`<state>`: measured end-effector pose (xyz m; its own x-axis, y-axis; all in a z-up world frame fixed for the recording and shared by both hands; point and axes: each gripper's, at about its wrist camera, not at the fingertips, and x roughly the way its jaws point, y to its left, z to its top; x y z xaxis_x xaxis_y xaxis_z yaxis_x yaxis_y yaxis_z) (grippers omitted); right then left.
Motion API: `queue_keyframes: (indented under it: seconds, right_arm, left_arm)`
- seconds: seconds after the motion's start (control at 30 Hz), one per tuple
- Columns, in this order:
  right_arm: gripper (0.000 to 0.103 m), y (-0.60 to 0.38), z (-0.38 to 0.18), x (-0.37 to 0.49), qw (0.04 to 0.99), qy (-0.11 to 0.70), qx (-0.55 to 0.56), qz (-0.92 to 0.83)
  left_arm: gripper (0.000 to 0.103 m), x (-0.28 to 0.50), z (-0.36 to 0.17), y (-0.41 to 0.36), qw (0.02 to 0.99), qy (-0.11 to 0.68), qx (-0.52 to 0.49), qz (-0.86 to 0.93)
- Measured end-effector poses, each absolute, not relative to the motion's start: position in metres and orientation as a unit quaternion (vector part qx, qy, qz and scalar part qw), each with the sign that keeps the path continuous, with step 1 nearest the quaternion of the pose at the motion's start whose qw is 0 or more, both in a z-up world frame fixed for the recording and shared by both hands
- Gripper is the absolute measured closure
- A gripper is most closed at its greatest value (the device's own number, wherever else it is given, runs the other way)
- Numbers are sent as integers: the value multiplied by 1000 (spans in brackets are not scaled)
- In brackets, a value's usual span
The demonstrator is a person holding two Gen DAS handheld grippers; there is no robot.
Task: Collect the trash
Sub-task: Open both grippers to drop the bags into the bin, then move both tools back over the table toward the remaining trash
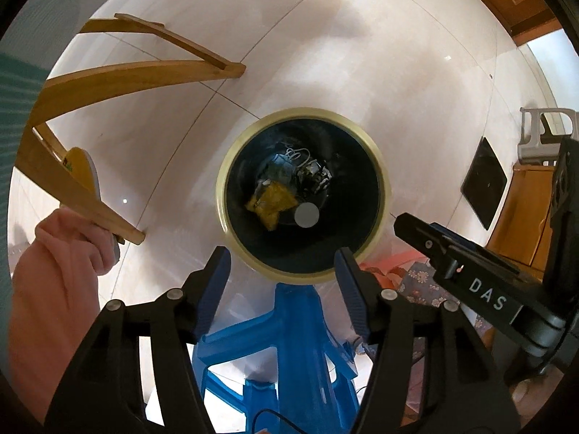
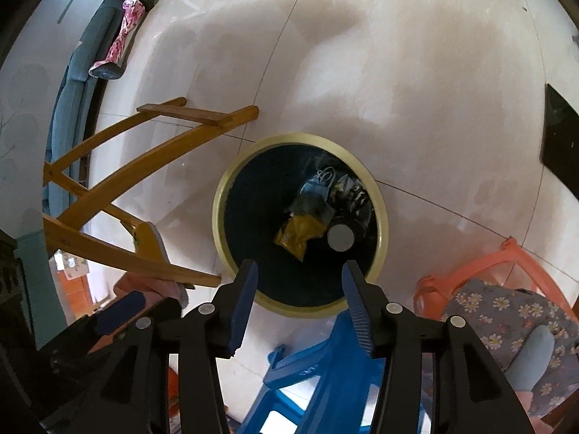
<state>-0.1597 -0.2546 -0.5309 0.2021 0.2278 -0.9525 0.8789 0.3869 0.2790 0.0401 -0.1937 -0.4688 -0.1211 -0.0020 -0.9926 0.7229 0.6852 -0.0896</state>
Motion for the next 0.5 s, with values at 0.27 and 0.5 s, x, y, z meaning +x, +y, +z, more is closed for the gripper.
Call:
queue_keyframes:
  seconds: [0.27, 0.5]
  right_arm:
    - [53, -252, -509, -163, 620, 584, 449, -271]
    - [52, -252, -468, -173, 609, 596, 436, -290]
  left_arm:
    - [47, 36, -441, -185, 630, 679, 232, -297]
    - [47, 18, -413, -174, 622, 684, 224, -306]
